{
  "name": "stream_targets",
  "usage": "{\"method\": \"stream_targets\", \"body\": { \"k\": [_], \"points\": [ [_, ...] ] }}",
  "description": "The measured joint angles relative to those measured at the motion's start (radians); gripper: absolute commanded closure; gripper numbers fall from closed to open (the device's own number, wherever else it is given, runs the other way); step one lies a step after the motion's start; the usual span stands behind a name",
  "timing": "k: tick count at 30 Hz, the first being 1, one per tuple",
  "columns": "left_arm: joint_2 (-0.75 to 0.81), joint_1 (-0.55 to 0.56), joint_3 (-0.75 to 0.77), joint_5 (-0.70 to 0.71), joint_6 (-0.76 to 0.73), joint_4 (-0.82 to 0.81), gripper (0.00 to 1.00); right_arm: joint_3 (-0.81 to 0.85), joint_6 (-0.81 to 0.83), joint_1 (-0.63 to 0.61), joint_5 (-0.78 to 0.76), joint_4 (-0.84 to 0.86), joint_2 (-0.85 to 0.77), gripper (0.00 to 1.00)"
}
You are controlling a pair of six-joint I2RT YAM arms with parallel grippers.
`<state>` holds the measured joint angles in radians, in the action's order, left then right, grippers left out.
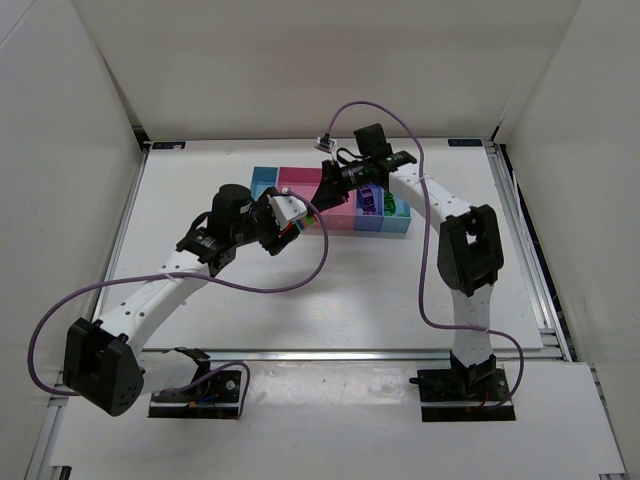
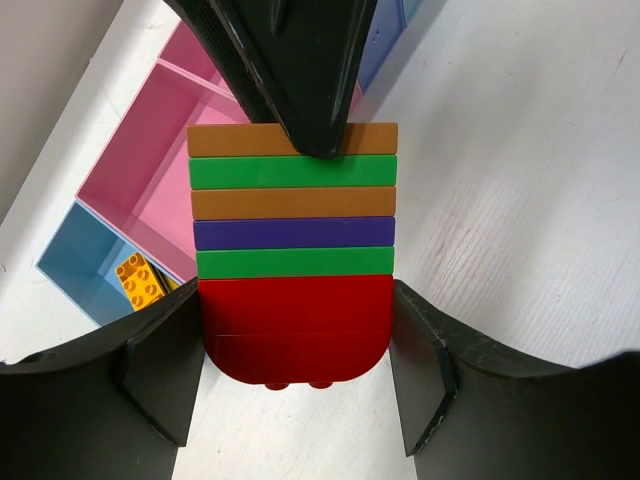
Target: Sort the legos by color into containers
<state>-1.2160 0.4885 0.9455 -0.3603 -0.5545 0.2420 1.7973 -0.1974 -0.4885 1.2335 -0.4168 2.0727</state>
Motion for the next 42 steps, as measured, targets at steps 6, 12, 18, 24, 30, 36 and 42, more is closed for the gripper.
{"method": "stream_targets", "body": {
  "k": [6,12,18,24,30,36,42],
  "points": [
    [0.000,0.000,0.000,-0.001,0.000,0.000,0.70,0.000,0.000,0.012,0.005,0.000,0.000,0.46],
    [-0.002,0.000,0.000,-0.002,0.000,0.000,0.70,0.000,0.000,0.017,0.016,0.000,0.000,0.38],
    [-0.005,0.002,0.000,-0.002,-0.004,0.000,0.70,0.000,0.000,0.015,0.026,0.000,0.000,0.35],
    [-0.006,0.006,0.000,-0.002,-0.006,-0.001,0.70,0.000,0.003,0.008,0.027,0.000,0.000,0.45],
    [-0.006,0.006,0.000,-0.002,-0.015,-0.002,0.70,0.002,0.006,0.006,0.026,-0.002,0.008,0.69],
    [-0.007,0.006,0.000,0.002,-0.025,-0.003,0.70,0.002,0.001,0.006,0.033,-0.005,0.011,0.83],
    [-0.007,0.008,0.000,0.002,-0.025,-0.003,0.70,0.002,0.011,0.017,0.037,-0.017,0.011,0.84]
  ]
}}
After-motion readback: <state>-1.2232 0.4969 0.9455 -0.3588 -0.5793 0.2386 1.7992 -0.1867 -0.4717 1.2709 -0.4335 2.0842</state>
